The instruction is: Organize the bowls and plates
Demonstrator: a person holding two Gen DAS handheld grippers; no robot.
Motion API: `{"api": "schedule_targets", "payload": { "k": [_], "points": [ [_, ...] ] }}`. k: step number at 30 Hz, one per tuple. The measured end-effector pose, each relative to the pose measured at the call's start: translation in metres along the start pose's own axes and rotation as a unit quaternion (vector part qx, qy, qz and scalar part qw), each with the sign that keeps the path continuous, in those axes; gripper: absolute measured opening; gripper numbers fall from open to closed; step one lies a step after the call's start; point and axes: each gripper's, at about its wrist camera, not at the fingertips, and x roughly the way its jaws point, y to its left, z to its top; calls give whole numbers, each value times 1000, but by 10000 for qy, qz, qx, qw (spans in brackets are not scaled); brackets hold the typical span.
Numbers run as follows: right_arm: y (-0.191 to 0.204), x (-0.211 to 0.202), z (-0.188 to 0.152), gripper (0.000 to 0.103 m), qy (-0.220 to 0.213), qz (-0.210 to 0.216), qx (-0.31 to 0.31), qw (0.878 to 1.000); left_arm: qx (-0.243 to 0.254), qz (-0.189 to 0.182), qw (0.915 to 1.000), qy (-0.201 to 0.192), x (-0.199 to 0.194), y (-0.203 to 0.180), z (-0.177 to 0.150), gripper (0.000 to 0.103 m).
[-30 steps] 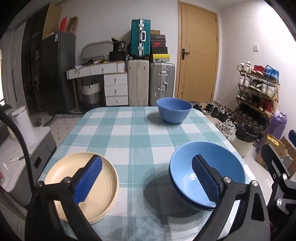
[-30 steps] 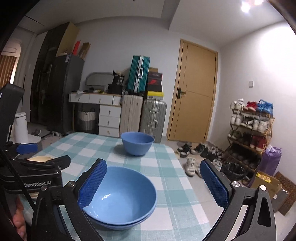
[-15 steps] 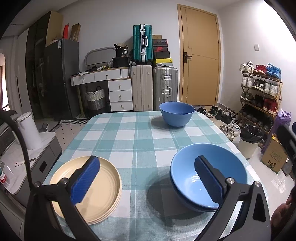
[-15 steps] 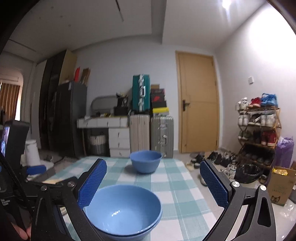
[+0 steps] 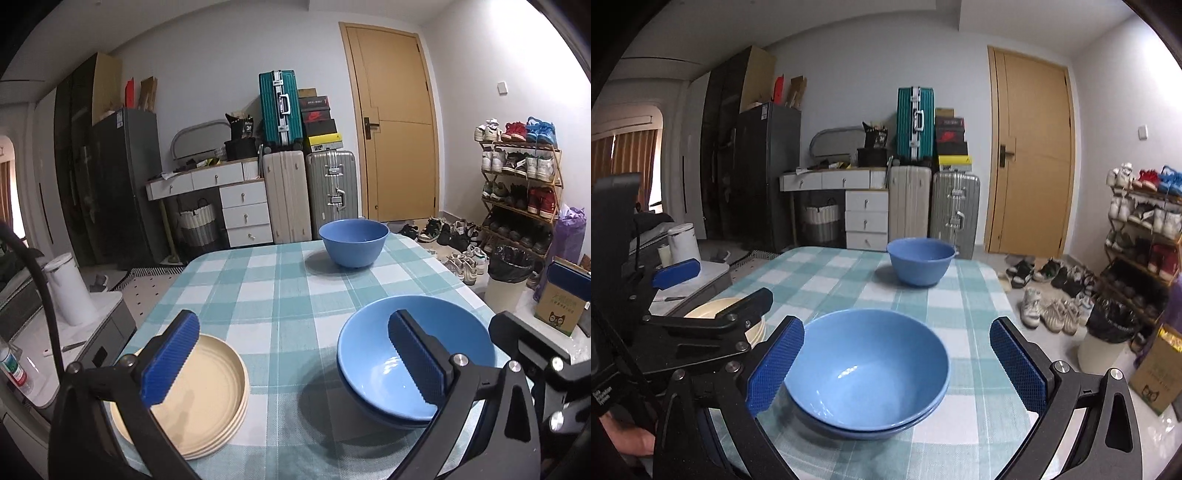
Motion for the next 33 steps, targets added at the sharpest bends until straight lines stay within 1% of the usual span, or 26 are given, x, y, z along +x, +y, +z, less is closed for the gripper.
{"api": "schedule_targets", "payload": {
  "k": [2,4,6,8,10,12,17,24,25,27,28,30,33],
  "points": [
    [-3,-3,-1,102,-71,-50,10,10000,-70,-155,9999,20,0,1,1,103],
    [-1,-5,-2,102,-103,-76,-34,9999,-193,-221,9996,-8,-1,3,2,103],
    [0,-4,-2,102,-4,-205,-84,9998,-278,-195,9993,-121,-4,5,3,103],
    [0,-1,-2,102,40,-222,-107,9997,-336,-93,9989,-302,-8,6,3,103],
    [0,-1,-1,102,73,-210,-64,9997,-463,-8,9982,-373,-10,9,3,103],
    [-3,-1,-1,102,94,-224,-10,9997,-539,-1,9978,-384,-11,11,3,103],
    [-6,-4,-1,102,-2,-243,28,9997,-650,261,9972,-274,-6,15,3,103],
    [-4,-2,-2,102,35,-123,19,9999,-732,523,9959,70,6,21,3,103],
    [-5,-1,-2,102,43,-107,34,9999,-742,523,9958,111,8,22,3,103],
    [-7,-1,-2,102,43,-87,86,9999,-783,354,9959,299,11,26,5,103],
    [-7,0,-2,102,42,-94,104,9999,-782,333,9959,307,10,26,6,103],
    [-10,-1,-1,102,17,-106,171,9998,-789,482,9955,203,6,27,7,103],
    [-14,-3,-1,102,-16,-93,274,9996,-858,474,9951,140,2,31,7,103]
  ]
}}
